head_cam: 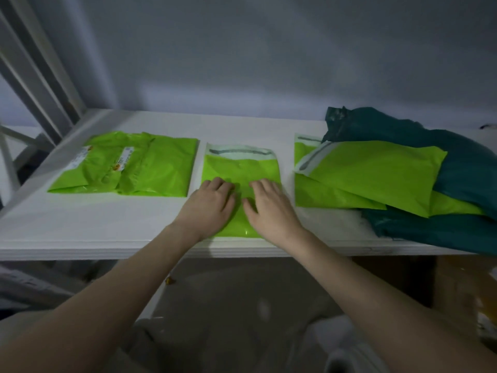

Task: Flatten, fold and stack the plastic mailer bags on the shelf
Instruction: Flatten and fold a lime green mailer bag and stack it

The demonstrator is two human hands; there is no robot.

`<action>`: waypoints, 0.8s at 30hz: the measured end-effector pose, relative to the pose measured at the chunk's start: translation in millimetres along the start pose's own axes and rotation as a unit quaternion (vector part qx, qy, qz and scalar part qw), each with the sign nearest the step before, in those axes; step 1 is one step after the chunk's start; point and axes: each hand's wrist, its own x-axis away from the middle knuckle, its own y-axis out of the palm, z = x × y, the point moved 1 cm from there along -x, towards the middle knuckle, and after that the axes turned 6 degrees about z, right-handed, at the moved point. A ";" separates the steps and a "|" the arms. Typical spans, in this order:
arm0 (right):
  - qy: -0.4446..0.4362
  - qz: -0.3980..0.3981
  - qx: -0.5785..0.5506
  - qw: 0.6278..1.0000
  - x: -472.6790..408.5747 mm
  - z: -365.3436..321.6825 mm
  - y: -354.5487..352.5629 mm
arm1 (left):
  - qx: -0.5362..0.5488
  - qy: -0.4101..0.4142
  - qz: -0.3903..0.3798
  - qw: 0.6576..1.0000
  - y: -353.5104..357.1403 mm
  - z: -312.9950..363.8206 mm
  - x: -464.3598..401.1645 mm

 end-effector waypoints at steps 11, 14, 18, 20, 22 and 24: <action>-0.021 -0.051 0.041 0.998 9.2 15.3 19.9 | 0.030 0.026 0.002 0.999 19.1 -8.8 13.5; -0.007 -0.066 0.025 0.998 7.2 17.2 20.6 | 0.035 0.021 0.019 0.999 20.2 -8.4 12.3; 0.026 -0.072 -0.010 0.997 5.7 20.5 20.4 | 0.035 0.001 0.015 0.999 21.0 -7.6 11.1; 0.034 -0.069 -0.015 0.997 6.5 21.0 21.9 | 0.033 -0.012 0.008 0.999 21.2 -6.9 11.5; 0.033 -0.060 -0.015 0.998 8.3 19.3 22.2 | 0.026 -0.024 0.008 0.999 21.5 -7.0 12.5; 0.030 -0.061 -0.014 0.998 9.3 18.3 20.7 | 0.012 -0.036 0.009 0.999 21.0 -6.6 14.4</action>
